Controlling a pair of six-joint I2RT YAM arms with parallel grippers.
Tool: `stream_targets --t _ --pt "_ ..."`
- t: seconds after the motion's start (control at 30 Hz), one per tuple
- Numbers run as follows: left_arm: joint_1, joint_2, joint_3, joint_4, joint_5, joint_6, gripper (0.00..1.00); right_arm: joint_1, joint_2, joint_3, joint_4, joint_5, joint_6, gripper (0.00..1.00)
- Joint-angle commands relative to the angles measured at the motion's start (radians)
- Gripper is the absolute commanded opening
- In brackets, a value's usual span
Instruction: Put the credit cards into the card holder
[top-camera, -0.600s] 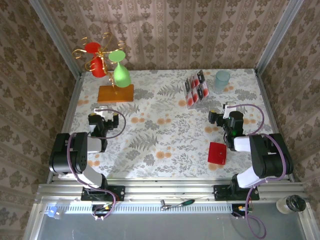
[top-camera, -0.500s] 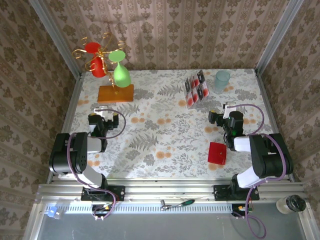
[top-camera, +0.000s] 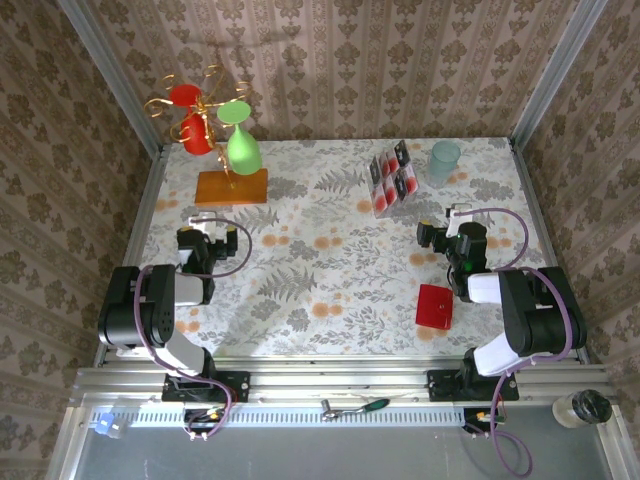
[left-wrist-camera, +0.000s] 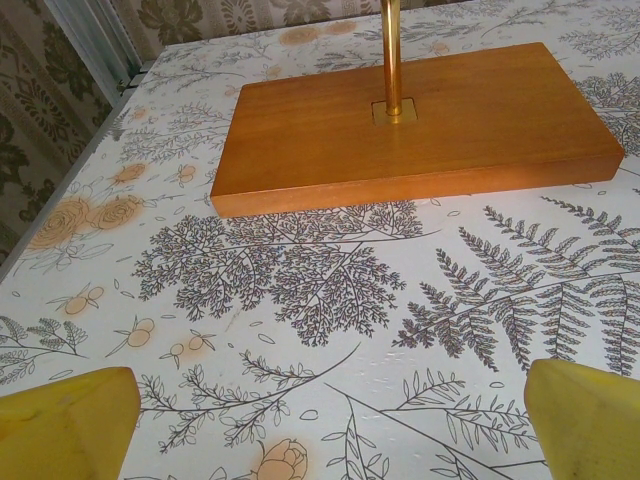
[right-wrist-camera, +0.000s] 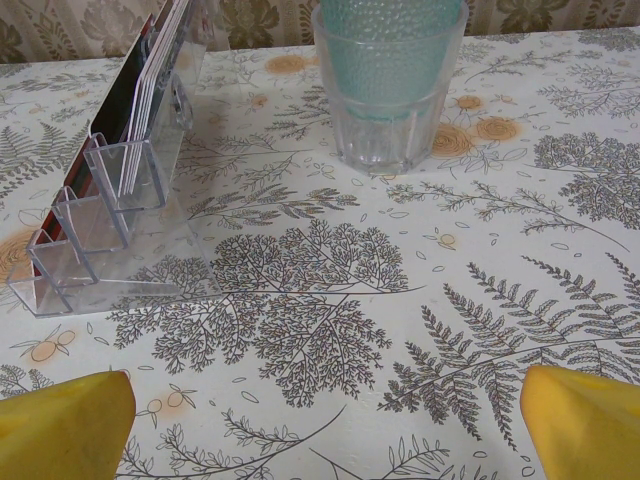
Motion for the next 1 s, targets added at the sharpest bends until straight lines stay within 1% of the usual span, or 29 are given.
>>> stream_targets --t 0.0,0.2,0.37,0.77,0.87,0.97 --pt "-0.005 -0.018 0.017 0.008 0.005 -0.009 1.0 -0.001 0.007 0.018 0.004 -0.012 -0.018 1.0" --pt "-0.006 -0.017 0.019 0.004 0.006 -0.01 1.0 -0.002 0.007 0.018 0.004 -0.014 -0.018 1.0" --pt "0.007 -0.018 0.024 -0.005 0.033 -0.016 1.0 -0.002 0.008 0.02 -0.001 -0.013 -0.017 1.0" --pt "0.005 -0.022 0.016 0.002 0.027 -0.017 1.0 -0.004 0.0 0.016 0.003 -0.026 -0.022 1.0" --pt "-0.012 -0.037 -0.019 0.058 -0.036 -0.02 1.0 -0.001 -0.07 0.04 -0.099 -0.038 -0.031 1.0" --pt "-0.019 -0.077 -0.016 0.026 -0.069 -0.02 1.0 -0.001 -0.167 0.085 -0.25 0.007 -0.008 1.0"
